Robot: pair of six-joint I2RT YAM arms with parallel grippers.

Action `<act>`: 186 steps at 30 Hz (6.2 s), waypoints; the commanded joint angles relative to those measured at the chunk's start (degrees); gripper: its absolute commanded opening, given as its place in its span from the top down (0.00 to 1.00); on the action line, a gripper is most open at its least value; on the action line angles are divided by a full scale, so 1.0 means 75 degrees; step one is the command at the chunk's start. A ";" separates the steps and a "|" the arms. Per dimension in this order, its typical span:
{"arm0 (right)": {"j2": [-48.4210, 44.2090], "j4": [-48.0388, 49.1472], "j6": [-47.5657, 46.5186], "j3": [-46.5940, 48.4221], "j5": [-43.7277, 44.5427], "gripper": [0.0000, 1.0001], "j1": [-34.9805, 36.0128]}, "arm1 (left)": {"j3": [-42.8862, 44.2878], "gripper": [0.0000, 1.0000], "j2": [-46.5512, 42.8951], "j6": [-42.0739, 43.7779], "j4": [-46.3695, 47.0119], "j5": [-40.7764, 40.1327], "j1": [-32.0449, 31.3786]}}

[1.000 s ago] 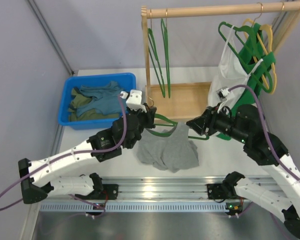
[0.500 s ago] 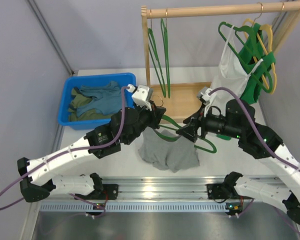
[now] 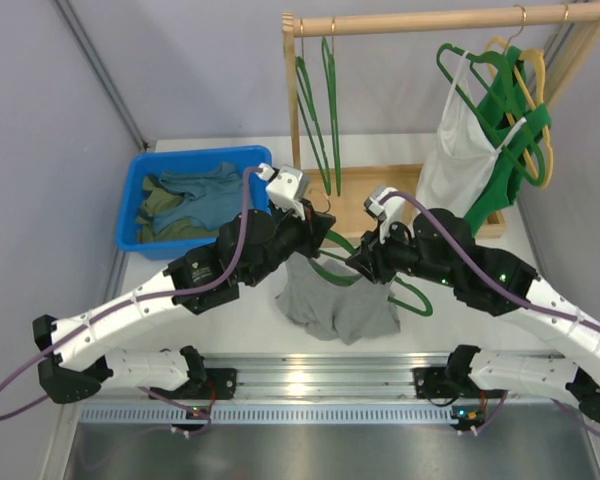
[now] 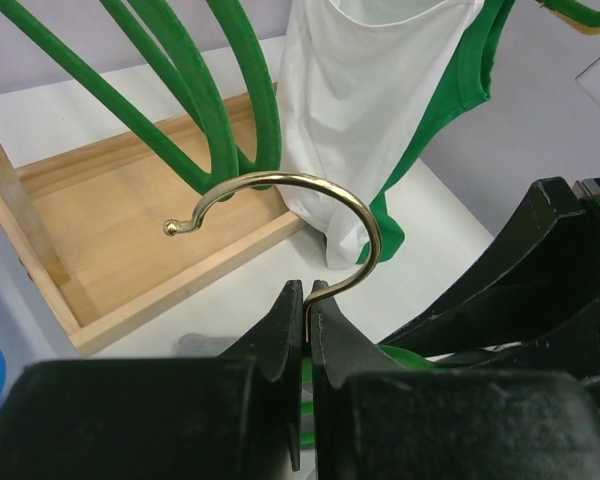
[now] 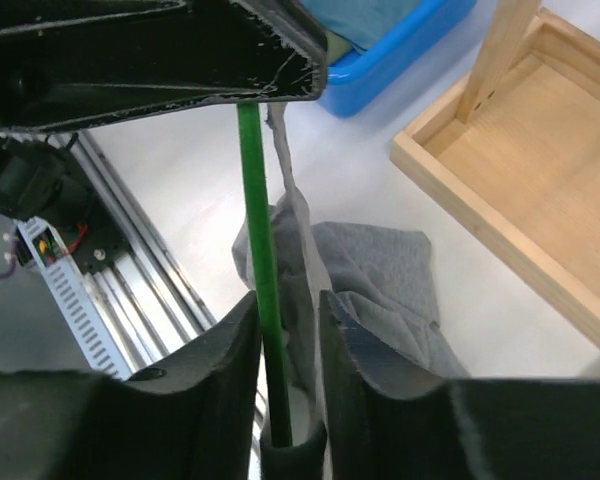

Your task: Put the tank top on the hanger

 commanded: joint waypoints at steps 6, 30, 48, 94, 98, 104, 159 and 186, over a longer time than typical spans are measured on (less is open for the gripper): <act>-0.0520 0.0479 0.0049 -0.0006 0.0752 0.98 0.0313 | 0.0595 0.82 -0.0040 0.0010 0.0219 0.0237 -0.0003; -0.1363 -0.0973 0.0669 0.0532 0.1184 1.00 0.0419 | 0.0711 0.59 -0.0966 0.1017 0.0301 0.1737 -0.0015; 0.0579 -0.4032 0.0460 0.6144 0.4782 1.00 0.0407 | 0.1392 0.60 -0.1107 0.1006 0.0208 0.1925 -0.0003; 0.2598 -0.2521 -0.0573 0.7683 0.0543 1.00 -0.5202 | 0.1345 0.60 -0.0580 0.0877 0.0219 0.1819 -0.0003; 0.2644 -0.2369 -0.0397 0.7307 -0.0314 1.00 -0.5767 | 0.1263 0.60 -0.0626 0.0912 0.0196 0.1761 -0.0003; 0.2820 -0.1971 -0.0139 0.7131 -0.1252 1.00 -0.6764 | 0.1146 0.60 -0.0650 0.0971 0.0149 0.1737 -0.0003; 0.2013 -0.2637 0.0412 0.6545 -0.1300 0.43 -0.7374 | 0.0255 0.58 -0.1212 0.0585 -0.0073 0.1198 -0.0003; -0.0577 0.0676 0.2345 -0.0823 -0.0046 0.43 -0.2734 | -0.1806 0.58 -0.2442 -0.1641 -0.1995 -0.1520 -0.0003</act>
